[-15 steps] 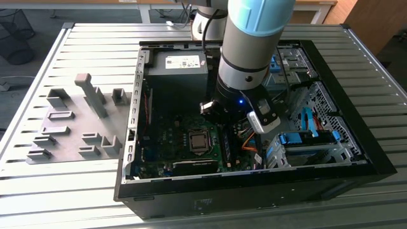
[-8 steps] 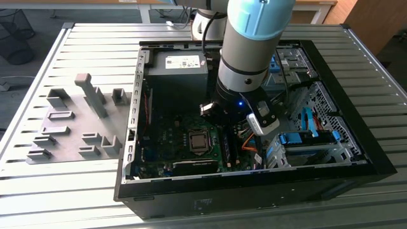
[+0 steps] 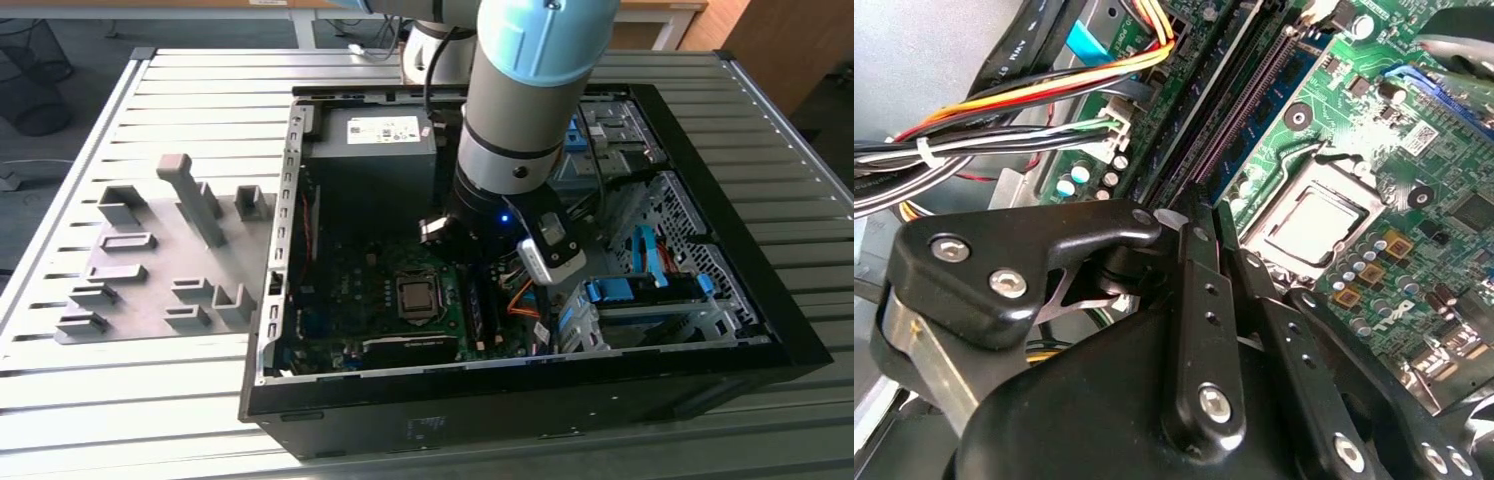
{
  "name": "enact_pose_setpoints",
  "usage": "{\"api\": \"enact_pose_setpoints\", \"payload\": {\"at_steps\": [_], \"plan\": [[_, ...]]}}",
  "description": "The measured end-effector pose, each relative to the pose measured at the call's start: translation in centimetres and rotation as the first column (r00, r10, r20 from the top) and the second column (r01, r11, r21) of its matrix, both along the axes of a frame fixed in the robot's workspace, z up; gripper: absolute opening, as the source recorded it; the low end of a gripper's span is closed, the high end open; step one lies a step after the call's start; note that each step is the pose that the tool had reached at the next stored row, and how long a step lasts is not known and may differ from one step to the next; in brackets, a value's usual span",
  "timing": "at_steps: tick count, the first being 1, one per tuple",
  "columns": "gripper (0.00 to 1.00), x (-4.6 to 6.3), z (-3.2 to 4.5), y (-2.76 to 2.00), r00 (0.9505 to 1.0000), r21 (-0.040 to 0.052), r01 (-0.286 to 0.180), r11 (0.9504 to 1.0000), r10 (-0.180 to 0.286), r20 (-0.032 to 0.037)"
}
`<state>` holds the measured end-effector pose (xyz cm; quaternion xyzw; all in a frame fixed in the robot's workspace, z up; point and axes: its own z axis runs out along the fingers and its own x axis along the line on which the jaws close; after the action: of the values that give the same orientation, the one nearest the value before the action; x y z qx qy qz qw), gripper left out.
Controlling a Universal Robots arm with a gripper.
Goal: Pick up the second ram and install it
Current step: 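Insert the second ram into the second slot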
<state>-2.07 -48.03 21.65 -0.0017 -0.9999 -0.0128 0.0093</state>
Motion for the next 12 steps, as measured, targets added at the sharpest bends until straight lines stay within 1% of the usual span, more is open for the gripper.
{"api": "enact_pose_setpoints", "payload": {"at_steps": [8, 12], "plan": [[0.14, 0.03, 0.19, 0.0, 1.0, -0.0001, 0.0, 1.0, 0.0, -0.0001], [0.14, 0.02, -0.06, 0.0, 1.0, 0.0, 0.0, 1.0, 0.0, -0.0017]]}}
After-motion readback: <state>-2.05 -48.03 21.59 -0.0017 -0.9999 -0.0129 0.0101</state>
